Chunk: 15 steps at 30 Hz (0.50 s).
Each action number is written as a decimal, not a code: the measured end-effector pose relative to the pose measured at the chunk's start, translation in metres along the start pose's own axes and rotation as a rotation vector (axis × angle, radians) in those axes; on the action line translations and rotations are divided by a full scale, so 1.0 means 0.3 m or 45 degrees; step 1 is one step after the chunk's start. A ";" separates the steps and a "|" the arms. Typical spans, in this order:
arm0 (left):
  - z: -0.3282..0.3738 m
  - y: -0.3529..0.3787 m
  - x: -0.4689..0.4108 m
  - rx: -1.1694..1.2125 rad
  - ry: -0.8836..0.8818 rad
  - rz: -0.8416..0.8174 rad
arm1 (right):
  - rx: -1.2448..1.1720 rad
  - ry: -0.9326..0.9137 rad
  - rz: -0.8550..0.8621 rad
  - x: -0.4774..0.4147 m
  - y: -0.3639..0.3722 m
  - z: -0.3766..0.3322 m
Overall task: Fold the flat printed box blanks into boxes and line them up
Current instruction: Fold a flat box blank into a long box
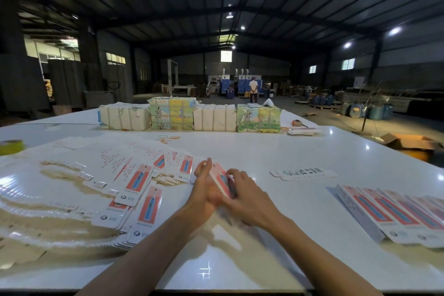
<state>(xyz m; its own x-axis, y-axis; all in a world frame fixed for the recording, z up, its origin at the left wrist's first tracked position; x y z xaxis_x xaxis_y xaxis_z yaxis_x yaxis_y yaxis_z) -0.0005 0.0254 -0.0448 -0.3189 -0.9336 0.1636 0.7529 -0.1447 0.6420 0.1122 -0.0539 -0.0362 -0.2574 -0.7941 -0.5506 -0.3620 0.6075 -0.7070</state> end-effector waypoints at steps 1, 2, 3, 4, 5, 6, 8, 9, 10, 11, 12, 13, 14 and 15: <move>0.001 0.000 0.009 -0.066 -0.044 -0.033 | 0.151 -0.116 0.004 0.014 0.008 -0.009; 0.004 0.002 0.020 -0.132 -0.067 -0.069 | 0.210 -0.173 0.023 0.026 0.014 -0.013; 0.008 0.003 0.026 -0.185 -0.077 -0.092 | 0.182 -0.166 0.042 0.036 0.015 -0.016; 0.017 0.002 0.034 -0.234 -0.090 -0.101 | 0.129 -0.131 0.058 0.046 0.011 -0.012; 0.027 -0.004 0.034 -0.325 -0.080 -0.101 | 0.094 -0.099 0.070 0.054 0.004 -0.003; 0.044 -0.010 0.039 -0.488 -0.029 -0.107 | 0.089 -0.078 0.082 0.061 -0.006 0.009; 0.087 -0.035 0.028 -0.963 0.220 -0.100 | 0.122 -0.034 0.103 0.073 -0.034 0.046; 0.107 -0.056 0.005 -1.202 0.395 -0.048 | 0.152 0.001 0.110 0.077 -0.053 0.070; 0.132 -0.079 -0.016 -1.490 0.595 0.033 | 0.185 0.040 0.113 0.080 -0.076 0.098; 0.156 -0.102 -0.039 -1.776 0.787 0.115 | 0.217 0.076 0.119 0.084 -0.103 0.129; 0.185 -0.122 -0.045 -2.041 0.923 0.196 | 0.254 0.110 0.129 0.088 -0.134 0.163; 0.210 -0.150 -0.056 -2.247 1.008 0.297 | 0.303 0.143 0.145 0.092 -0.167 0.198; 0.234 -0.180 -0.059 -2.469 1.057 0.401 | 0.361 0.179 0.159 0.096 -0.202 0.233; 0.255 -0.215 -0.069 -2.609 1.057 0.539 | 0.424 0.216 0.172 0.102 -0.236 0.269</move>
<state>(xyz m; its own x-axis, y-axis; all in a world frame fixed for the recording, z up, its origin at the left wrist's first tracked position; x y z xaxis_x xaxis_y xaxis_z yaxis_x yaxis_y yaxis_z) -0.0866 0.0791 -0.0323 -0.2059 -0.8003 -0.5631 0.2569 0.5110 -0.8203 0.2022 -0.1197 -0.0390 -0.4370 -0.6812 -0.5873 -0.0111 0.6570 -0.7538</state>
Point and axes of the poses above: each hand's wrist, its own x-axis away from the middle knuckle, its own y-axis out of the palm, z = x × y, the point moved 2 cm from there along -x, towards the middle knuckle, and after that the axes turned 15 degrees about z, right-handed, at the moved point
